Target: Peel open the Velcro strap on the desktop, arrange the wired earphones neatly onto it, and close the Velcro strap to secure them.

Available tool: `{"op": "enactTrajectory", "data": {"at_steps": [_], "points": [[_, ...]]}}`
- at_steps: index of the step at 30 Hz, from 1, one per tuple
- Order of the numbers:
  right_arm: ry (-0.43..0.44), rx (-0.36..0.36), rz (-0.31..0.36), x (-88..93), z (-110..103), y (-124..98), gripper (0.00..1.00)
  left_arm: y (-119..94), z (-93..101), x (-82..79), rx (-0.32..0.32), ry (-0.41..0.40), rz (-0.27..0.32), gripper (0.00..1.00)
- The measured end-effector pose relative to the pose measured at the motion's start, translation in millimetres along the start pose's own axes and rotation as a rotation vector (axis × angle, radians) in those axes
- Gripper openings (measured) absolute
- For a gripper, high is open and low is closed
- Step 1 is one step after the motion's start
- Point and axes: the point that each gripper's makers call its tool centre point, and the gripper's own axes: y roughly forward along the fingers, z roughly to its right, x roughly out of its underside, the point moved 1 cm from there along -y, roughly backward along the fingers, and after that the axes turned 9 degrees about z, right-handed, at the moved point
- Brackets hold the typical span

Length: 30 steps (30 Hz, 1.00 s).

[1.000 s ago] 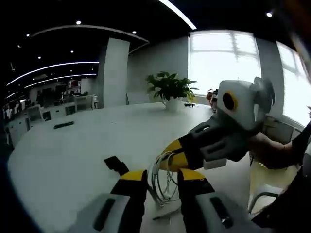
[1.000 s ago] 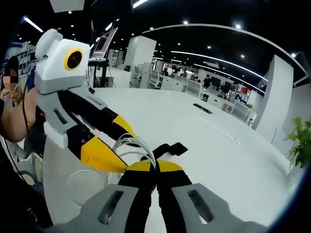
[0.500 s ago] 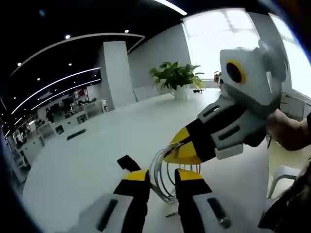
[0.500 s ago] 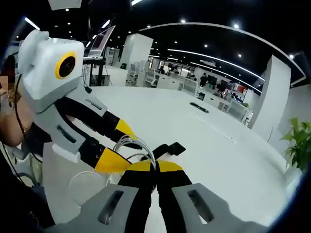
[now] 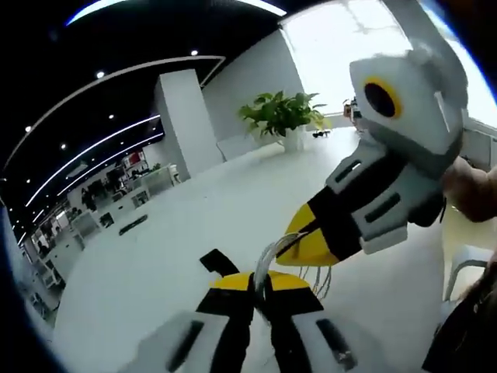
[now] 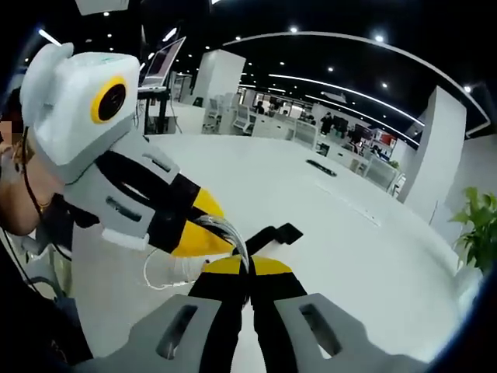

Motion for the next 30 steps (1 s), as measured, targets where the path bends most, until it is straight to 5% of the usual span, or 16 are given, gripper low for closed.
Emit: {"op": "enactTrajectory", "data": {"at_steps": [8,16,26,30], "points": [[-0.034,-0.016,-0.01,0.5,1,-2,0.04,-1,6.5,-1.1,0.082,-0.035,-0.001,0.08],[-0.024,-0.033,-0.021,-2.0,2,-3,0.04,-14,0.0,-16.2,0.09,-0.055,0.043,0.22],[0.066,-0.03,-0.058,3.5,0,-3,0.04,-12,-5.6,-18.2,-0.115,0.324,-0.026,0.29],[0.094,-0.029,-0.059,4.5,0,-4,0.04,-10,-3.1,-22.0,-0.137,0.356,-0.004,0.25]]}}
